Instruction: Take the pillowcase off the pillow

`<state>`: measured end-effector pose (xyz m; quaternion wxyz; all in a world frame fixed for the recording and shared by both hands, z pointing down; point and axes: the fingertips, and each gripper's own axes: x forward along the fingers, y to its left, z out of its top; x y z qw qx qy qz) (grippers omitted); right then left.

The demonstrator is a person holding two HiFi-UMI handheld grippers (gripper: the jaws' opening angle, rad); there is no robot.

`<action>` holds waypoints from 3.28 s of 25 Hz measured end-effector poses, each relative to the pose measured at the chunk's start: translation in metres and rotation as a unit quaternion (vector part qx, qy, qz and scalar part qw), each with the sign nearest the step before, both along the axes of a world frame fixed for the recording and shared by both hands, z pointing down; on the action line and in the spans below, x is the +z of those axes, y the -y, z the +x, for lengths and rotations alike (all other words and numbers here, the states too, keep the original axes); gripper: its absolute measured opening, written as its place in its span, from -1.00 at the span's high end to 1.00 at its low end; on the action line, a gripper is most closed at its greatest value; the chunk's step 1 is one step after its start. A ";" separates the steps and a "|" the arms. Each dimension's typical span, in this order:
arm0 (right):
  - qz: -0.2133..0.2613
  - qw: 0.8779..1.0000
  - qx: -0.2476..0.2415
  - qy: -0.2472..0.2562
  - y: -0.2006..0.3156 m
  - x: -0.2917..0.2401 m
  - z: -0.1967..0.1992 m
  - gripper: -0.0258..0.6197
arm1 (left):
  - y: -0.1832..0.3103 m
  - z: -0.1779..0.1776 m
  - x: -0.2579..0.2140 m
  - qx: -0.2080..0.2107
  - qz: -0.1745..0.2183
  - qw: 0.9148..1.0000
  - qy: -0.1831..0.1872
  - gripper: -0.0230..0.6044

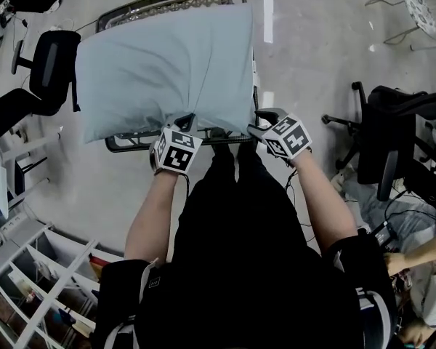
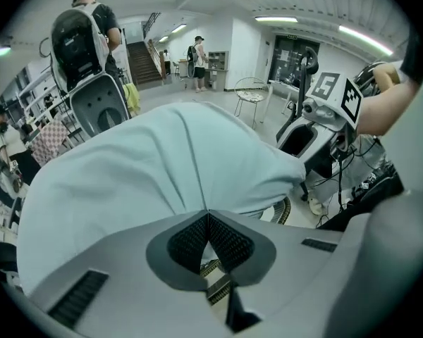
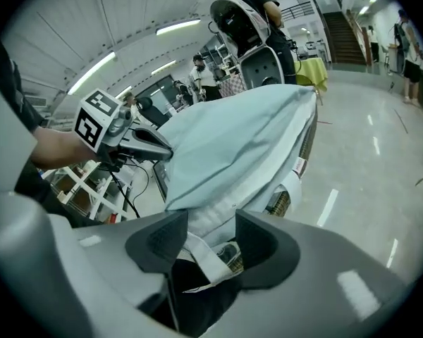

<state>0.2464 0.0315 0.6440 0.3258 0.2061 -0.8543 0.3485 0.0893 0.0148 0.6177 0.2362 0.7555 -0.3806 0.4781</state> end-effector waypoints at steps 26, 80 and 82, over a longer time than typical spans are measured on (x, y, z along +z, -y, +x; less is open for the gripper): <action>-0.069 0.996 0.028 -0.047 -0.001 0.029 0.015 0.19 | 0.001 -0.066 0.033 -0.043 0.014 0.997 0.064 0.37; -0.051 0.993 -0.081 -0.068 -0.019 0.034 -0.036 0.17 | -0.025 -0.117 -0.013 -0.105 0.057 0.990 0.072 0.91; -0.056 0.993 -0.097 -0.041 -0.021 0.028 -0.033 0.14 | -0.024 -0.123 -0.012 -0.114 0.056 0.990 0.065 0.91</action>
